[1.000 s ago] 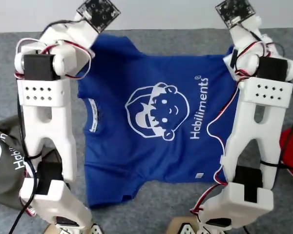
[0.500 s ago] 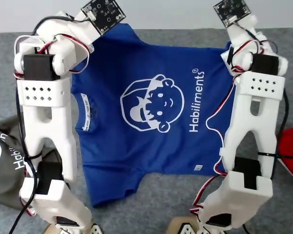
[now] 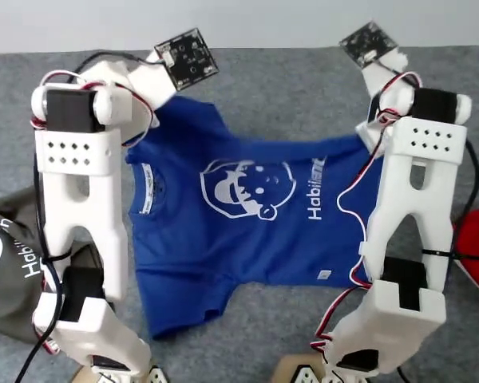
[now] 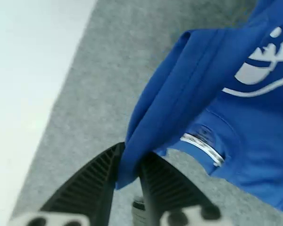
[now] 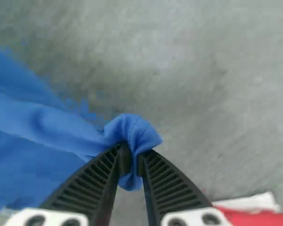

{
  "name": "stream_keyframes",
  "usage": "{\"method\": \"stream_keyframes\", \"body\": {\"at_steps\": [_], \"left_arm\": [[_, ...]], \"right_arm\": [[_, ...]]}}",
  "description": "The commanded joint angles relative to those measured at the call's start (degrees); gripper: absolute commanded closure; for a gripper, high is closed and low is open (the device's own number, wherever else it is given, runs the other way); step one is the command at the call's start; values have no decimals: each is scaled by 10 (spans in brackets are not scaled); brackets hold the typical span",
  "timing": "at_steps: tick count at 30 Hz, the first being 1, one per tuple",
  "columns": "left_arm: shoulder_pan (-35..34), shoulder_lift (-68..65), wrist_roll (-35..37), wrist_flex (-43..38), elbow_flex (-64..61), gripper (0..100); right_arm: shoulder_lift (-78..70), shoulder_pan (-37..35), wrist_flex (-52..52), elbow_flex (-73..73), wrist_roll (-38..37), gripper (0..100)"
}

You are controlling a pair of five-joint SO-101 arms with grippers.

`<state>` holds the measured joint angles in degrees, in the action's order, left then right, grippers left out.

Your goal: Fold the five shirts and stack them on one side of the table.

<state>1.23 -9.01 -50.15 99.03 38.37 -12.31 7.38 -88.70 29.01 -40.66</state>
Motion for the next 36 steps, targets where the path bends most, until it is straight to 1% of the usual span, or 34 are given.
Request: {"method": "stream_keyframes", "body": {"at_steps": [1,4,6,11,16,22,25,28,32,36], "left_arm": [[5,51,-11,17,-70,994],[17,98,-40,17,-167,994],[26,132,-53,17,-236,994],[44,207,-80,16,-390,994],[48,244,-93,16,-488,994],[47,249,-96,16,-545,994],[45,249,-108,15,-564,994],[45,247,-112,15,-569,994],[45,249,-112,15,-569,990],[37,255,-112,15,-567,915]], "right_arm": [[13,-5,-61,-1,-7,987],[7,-2,-121,-3,-7,986],[7,0,-141,-13,-7,986],[15,11,-141,-134,-21,986],[54,24,-117,-248,-27,986],[99,25,-52,-371,-28,986],[113,23,-22,-421,-28,986],[117,22,0,-442,-28,986],[118,23,-4,-441,-28,977],[127,23,-57,-421,-22,876]]}}
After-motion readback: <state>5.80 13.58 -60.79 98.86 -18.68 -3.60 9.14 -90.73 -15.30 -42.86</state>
